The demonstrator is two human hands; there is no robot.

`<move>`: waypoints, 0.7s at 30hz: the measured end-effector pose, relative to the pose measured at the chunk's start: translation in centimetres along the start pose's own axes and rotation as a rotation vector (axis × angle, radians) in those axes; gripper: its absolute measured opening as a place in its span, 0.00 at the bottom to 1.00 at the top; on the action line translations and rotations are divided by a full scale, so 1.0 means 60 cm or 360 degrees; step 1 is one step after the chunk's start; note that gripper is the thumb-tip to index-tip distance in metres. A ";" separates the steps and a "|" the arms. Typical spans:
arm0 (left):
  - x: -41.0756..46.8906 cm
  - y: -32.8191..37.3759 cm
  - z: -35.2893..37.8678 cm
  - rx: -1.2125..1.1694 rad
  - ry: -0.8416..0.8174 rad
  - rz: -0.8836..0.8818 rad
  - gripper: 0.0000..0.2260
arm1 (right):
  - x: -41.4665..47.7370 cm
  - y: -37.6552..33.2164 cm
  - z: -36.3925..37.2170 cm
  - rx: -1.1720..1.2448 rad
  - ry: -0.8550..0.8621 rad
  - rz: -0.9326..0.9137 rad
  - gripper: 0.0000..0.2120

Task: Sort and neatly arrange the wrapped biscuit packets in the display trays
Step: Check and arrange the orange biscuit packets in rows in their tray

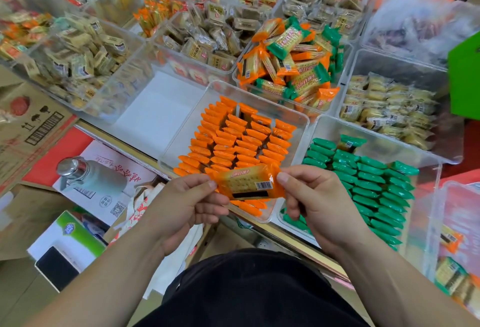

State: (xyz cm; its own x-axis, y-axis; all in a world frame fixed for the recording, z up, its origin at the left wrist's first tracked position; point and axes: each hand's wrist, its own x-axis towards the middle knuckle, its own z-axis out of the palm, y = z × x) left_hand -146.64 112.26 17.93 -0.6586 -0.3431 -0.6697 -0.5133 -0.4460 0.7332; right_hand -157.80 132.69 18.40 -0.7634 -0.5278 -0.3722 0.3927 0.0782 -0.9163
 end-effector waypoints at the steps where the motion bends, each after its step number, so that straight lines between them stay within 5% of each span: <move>1: 0.004 0.002 0.001 -0.0017 -0.0004 0.0001 0.03 | 0.003 -0.002 0.000 -0.0007 0.0011 0.0001 0.08; 10: 0.059 0.025 0.019 0.0012 0.0055 0.0277 0.11 | 0.062 0.002 -0.010 0.0113 0.0114 0.0239 0.15; 13: 0.096 0.035 0.034 0.0209 0.0091 0.0359 0.10 | 0.106 0.012 -0.015 0.0078 0.0220 0.0259 0.08; 17: 0.170 0.053 0.041 0.0686 0.0074 0.0520 0.09 | 0.172 0.015 -0.026 0.0086 0.0346 0.0166 0.13; 21: 0.269 0.055 0.027 0.1681 0.0060 0.0828 0.18 | 0.244 0.011 -0.036 -0.0298 0.0473 -0.0154 0.11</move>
State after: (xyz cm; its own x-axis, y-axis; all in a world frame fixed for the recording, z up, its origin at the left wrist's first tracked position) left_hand -159.87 106.59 9.75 -0.9157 -0.3137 -0.2511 -0.4001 0.6551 0.6409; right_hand -169.82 126.84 12.04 -0.9191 -0.2735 -0.2838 0.2316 0.2078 -0.9504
